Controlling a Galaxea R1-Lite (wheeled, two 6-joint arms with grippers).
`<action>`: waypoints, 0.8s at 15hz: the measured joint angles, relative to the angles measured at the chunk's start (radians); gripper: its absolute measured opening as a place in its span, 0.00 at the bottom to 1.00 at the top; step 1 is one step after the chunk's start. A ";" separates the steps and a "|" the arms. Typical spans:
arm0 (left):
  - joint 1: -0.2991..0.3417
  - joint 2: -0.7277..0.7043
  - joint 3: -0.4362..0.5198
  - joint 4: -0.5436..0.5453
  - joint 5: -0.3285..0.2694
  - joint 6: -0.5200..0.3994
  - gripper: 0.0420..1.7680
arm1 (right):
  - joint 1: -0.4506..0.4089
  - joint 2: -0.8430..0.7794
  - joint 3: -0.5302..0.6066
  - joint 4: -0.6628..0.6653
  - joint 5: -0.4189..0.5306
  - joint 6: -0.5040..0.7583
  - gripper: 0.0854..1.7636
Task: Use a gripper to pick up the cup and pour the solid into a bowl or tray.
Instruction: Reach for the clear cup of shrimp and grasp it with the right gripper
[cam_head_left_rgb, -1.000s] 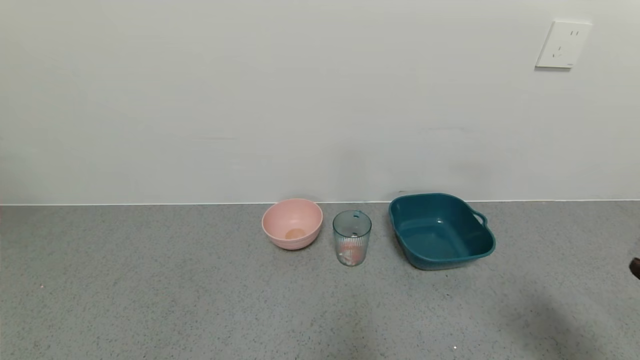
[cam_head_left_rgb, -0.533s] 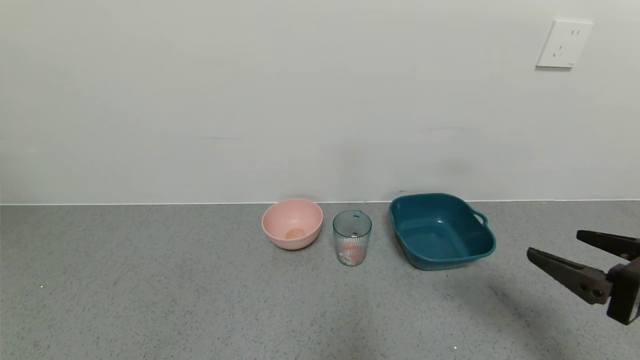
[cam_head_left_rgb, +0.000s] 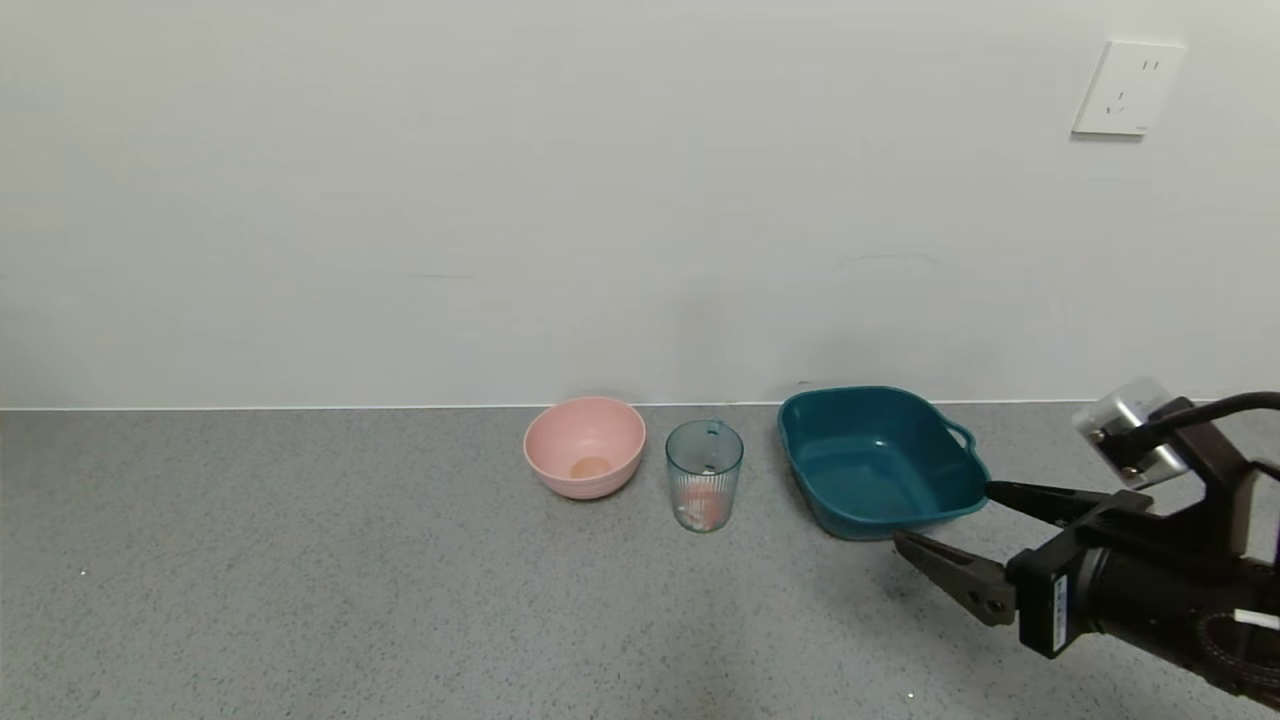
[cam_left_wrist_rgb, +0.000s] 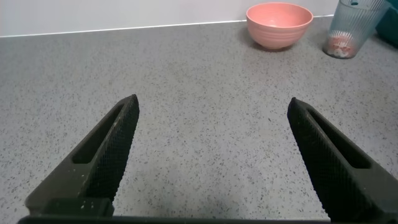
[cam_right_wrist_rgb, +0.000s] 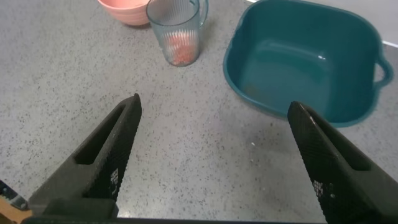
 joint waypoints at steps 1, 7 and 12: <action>0.000 0.000 0.000 0.000 0.000 0.000 0.97 | 0.013 0.031 0.005 -0.019 -0.013 -0.001 0.97; 0.000 0.000 0.000 0.000 0.000 0.000 0.97 | 0.122 0.210 0.001 -0.150 -0.066 -0.005 0.97; 0.000 0.000 0.000 0.000 0.000 0.000 0.97 | 0.139 0.386 -0.103 -0.220 -0.069 -0.028 0.97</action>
